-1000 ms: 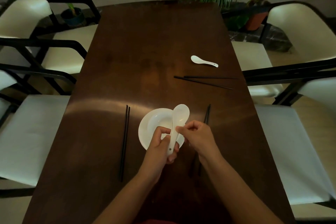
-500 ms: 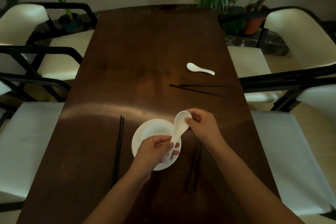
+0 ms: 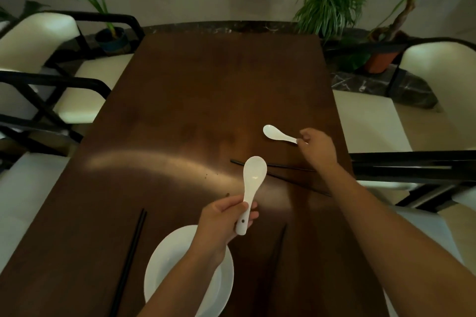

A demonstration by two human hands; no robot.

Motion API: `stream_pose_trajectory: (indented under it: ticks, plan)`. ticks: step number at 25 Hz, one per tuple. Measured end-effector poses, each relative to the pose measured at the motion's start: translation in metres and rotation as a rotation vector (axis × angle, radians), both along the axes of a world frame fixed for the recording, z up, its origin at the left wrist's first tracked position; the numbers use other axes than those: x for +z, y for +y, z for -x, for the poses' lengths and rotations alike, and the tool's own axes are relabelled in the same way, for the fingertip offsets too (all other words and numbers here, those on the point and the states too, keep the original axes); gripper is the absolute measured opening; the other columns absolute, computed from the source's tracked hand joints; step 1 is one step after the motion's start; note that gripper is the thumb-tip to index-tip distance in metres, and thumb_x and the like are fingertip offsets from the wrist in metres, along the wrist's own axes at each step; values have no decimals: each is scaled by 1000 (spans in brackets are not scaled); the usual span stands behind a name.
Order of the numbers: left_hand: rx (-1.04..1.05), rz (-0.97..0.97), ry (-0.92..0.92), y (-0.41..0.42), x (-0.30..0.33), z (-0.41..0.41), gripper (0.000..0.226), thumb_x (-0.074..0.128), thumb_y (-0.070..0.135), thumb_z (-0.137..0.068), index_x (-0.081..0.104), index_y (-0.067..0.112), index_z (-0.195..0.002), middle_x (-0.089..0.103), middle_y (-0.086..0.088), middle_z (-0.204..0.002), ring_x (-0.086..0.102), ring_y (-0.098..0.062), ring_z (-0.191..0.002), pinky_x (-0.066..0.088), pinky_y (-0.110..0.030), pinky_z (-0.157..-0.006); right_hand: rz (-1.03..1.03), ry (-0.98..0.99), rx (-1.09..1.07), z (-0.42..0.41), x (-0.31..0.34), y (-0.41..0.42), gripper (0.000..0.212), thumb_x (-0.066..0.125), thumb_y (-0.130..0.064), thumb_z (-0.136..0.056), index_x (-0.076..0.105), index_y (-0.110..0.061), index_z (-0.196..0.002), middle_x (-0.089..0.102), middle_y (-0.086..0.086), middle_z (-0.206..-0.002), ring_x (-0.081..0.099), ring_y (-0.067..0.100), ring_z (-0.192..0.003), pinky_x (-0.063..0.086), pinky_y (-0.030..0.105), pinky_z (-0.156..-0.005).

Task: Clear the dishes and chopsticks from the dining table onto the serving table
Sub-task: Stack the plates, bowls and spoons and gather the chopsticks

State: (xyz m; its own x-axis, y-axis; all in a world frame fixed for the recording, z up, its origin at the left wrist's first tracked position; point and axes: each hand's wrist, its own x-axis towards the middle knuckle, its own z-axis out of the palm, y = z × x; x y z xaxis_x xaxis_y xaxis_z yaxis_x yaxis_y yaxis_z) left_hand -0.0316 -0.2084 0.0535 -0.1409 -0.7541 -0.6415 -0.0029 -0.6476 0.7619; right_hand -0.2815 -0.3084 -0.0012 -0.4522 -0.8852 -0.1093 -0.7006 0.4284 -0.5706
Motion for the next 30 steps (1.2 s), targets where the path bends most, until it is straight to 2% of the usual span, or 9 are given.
stream_pose_trajectory:
  ticks: [3, 8, 11, 13, 15, 17, 19, 26, 30]
  plan:
    - [49, -4, 8, -13, -9, 9, 15, 60, 7, -86, 67, 21, -87, 76, 1, -83, 73, -14, -77, 58, -23, -62, -149, 186, 126, 18, -25, -37, 38, 49, -20, -93, 51, -11, -129, 55, 16, -130, 46, 33, -122, 43, 43, -97]
    - [118, -6, 26, -22, -16, 7, 14, 60, 9, -86, 66, 20, -93, 73, -4, -95, 73, -16, -79, 59, -24, -65, -271, 357, 181, 15, -47, -59, 25, 45, -17, -91, 66, -11, -104, 65, 13, -101, 58, 30, -96, 47, 38, -79]
    - [154, -9, 23, -22, -17, 2, 14, 59, 9, -87, 66, 18, -95, 73, -5, -96, 72, -17, -81, 58, -25, -69, -324, 196, 140, 10, -39, -57, 19, 53, -19, -89, 68, -8, -96, 64, 10, -83, 60, 25, -77, 47, 32, -67]
    - [178, -11, 32, -21, -14, -1, 15, 59, 8, -87, 65, 16, -99, 72, -6, -96, 72, -16, -81, 58, -25, -69, -236, 29, 94, -1, -19, -47, 15, 60, -20, -87, 68, -9, -92, 66, 8, -83, 63, 22, -76, 51, 33, -67]
    - [202, -13, 54, -18, -10, -3, 18, 59, 7, -87, 65, 12, -103, 73, -6, -93, 72, -15, -78, 58, -25, -69, -50, -345, 1, -28, 9, -14, 7, 66, -18, -82, 70, -12, -82, 69, 3, -78, 65, 14, -71, 54, 29, -66]
    - [217, -12, 89, -15, -1, -4, 20, 59, 5, -87, 65, 9, -105, 73, -7, -91, 72, -16, -77, 58, -28, -71, 44, -766, -45, -67, 40, 37, 5, 69, -14, -80, 72, -13, -76, 70, -5, -61, 62, 3, -53, 51, 18, -50]
    - [184, 7, 80, -9, 8, -3, 22, 61, 7, -86, 65, 10, -107, 71, -9, -97, 70, -21, -86, 58, -32, -74, 7, -944, -30, -101, 61, 85, 11, 69, -15, -80, 71, -21, -72, 71, -7, -57, 61, 0, -46, 47, 12, -45]
    - [71, 96, 85, 38, 44, -17, 23, 60, 13, -86, 67, 15, -109, 67, -9, -110, 64, -25, -97, 57, -42, -81, 65, -861, -118, -149, 103, 153, 16, 67, -15, -82, 64, -22, -68, 67, -9, -54, 62, 0, -46, 48, 9, -45]
    - [61, 134, 181, 61, 57, -40, 16, 59, 16, -86, 68, 23, -98, 69, -5, -105, 68, -23, -91, 60, -32, -69, 72, -695, -43, -172, 112, 176, 14, 68, -23, -82, 62, -24, -69, 65, -11, -68, 64, 3, -60, 45, 9, -51]
